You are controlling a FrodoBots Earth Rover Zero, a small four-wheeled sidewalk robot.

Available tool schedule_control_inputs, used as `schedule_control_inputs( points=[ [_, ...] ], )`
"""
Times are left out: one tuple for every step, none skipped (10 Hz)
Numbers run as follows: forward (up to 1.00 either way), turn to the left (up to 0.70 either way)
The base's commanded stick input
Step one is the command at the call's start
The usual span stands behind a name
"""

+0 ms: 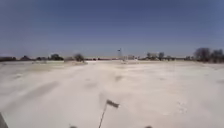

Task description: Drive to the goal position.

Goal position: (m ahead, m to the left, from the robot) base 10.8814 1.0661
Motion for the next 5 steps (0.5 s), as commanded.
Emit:
schedule_control_inputs(
  points=[
    [0.70,0.00],
    [0.70,0.00],
    [0.70,0.00],
    [0.70,0.00],
    [0.70,0.00]
  ],
)
